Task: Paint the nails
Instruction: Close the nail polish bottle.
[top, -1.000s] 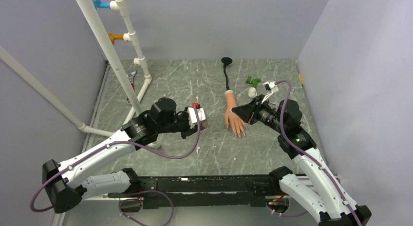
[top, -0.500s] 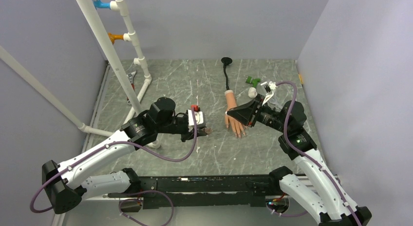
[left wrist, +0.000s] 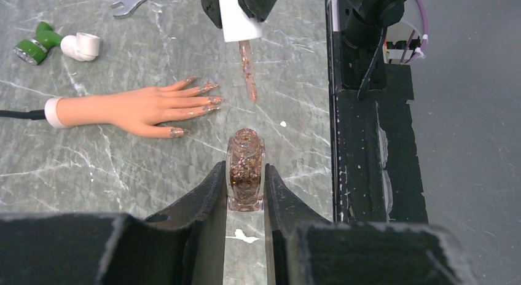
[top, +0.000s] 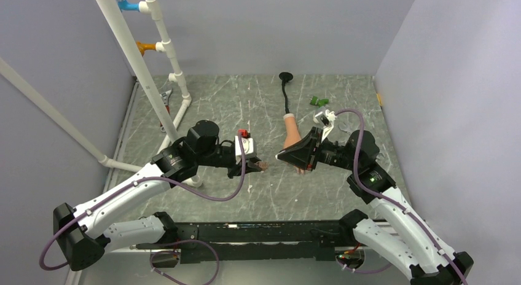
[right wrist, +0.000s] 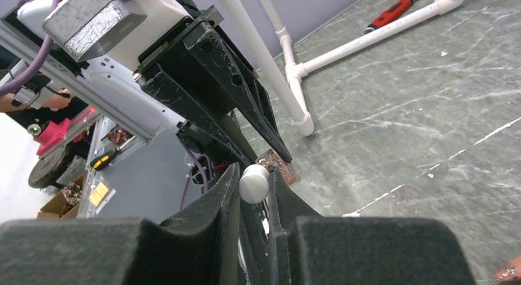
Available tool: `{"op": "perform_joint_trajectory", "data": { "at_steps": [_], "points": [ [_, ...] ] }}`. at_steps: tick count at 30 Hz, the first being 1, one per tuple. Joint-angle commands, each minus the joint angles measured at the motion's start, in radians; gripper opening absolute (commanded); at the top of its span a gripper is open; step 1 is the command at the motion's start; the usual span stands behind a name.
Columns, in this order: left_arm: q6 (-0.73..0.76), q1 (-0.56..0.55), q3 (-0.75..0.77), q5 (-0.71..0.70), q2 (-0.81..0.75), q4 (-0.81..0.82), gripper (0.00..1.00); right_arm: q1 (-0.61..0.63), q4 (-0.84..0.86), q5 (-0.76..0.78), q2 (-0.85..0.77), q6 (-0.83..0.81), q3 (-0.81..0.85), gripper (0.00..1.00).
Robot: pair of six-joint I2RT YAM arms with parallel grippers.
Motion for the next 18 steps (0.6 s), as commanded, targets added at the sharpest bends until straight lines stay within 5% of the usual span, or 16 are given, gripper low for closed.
{"op": "perform_joint_trajectory", "data": {
  "at_steps": [1,18],
  "points": [
    [-0.014,0.007,0.029,0.056,0.005,0.051,0.00,0.038,0.012,0.035,0.003,-0.038,0.016,0.00],
    [-0.011,0.009,0.034,0.058,0.011,0.046,0.00,0.109,-0.034,0.128,0.045,-0.087,0.044,0.00]
  ]
}}
